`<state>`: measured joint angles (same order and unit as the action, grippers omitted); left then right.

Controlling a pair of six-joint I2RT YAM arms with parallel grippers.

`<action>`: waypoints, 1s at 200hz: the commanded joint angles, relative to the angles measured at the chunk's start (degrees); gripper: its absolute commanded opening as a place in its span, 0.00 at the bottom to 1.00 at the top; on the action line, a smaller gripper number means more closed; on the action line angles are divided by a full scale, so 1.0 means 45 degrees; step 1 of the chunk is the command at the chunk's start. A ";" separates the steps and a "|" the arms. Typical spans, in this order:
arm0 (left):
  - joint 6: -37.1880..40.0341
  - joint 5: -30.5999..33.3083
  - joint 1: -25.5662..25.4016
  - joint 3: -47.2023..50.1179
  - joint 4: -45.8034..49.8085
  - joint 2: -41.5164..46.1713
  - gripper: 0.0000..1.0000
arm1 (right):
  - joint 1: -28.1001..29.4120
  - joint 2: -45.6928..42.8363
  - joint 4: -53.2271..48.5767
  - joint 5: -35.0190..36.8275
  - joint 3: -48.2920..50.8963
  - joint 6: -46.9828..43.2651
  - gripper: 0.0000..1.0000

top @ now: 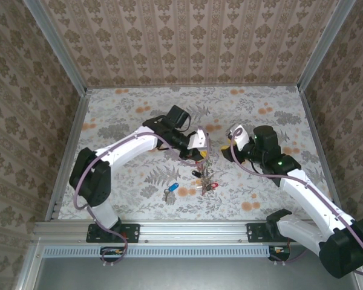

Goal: Put the keys on the keyring

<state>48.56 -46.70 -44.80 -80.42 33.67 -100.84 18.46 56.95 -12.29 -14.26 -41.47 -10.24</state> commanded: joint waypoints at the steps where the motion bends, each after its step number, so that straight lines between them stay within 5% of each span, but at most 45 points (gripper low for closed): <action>1: 0.0850 0.0652 -0.0528 -0.0841 0.1134 -0.0806 0.00 | -0.0544 0.0600 -0.1072 0.2453 -0.0692 0.2556 0.43; 63: 0.0426 0.1232 -0.1536 -0.3198 0.1717 -0.3412 0.00 | -0.2789 0.2443 -0.3746 0.2207 -0.1536 0.6048 0.42; 116: -0.0620 0.0672 -0.1846 -0.3770 0.0829 -0.4579 0.00 | -0.3047 0.2628 -0.3613 0.1369 -0.0780 0.6879 0.46; 167: -0.2364 -0.0037 -0.1856 -0.3806 -0.0529 -0.5189 0.19 | -0.3037 0.2807 -0.3386 0.0751 -0.0197 0.7362 0.48; 200: -0.3439 -0.0361 -0.1801 -0.2886 -0.1946 -0.4386 0.22 | -0.3047 0.3256 -0.3345 0.0134 -0.0160 0.7418 0.48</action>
<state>38.65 -45.19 -52.84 -95.83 30.96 -123.81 4.86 70.17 -27.05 -10.17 -42.85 21.52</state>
